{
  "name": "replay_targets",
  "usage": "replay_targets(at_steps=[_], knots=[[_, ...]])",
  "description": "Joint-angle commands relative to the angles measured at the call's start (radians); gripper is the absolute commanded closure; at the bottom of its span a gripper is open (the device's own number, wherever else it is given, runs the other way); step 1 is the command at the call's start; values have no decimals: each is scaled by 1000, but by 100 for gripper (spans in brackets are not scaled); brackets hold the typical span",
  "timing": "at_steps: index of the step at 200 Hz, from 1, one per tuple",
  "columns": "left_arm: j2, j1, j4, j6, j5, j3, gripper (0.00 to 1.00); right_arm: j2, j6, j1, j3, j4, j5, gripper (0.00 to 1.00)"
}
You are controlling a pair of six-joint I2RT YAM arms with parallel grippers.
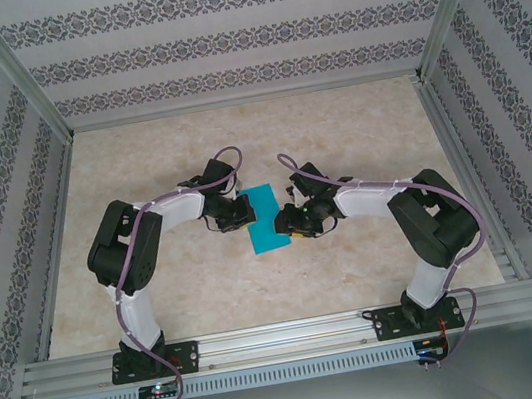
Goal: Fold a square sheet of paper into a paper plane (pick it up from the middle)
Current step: Third fold the triangle at the center of the table.
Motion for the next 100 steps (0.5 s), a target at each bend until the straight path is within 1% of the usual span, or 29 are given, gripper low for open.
replay_targets(at_steps=[1, 41, 76, 100], knots=[[85, -10, -90, 15, -94, -31, 91, -24, 1, 7, -14, 25, -38, 60], [93, -10, -88, 10, -93, -32, 91, -59, 69, 3, -72, 94, -57, 63], [95, -10, -86, 9, -90, -33, 91, -67, 107, 2, -101, 126, -51, 70], [95, -11, -90, 10, -91, -33, 91, -75, 131, 0, -113, 136, -46, 73]])
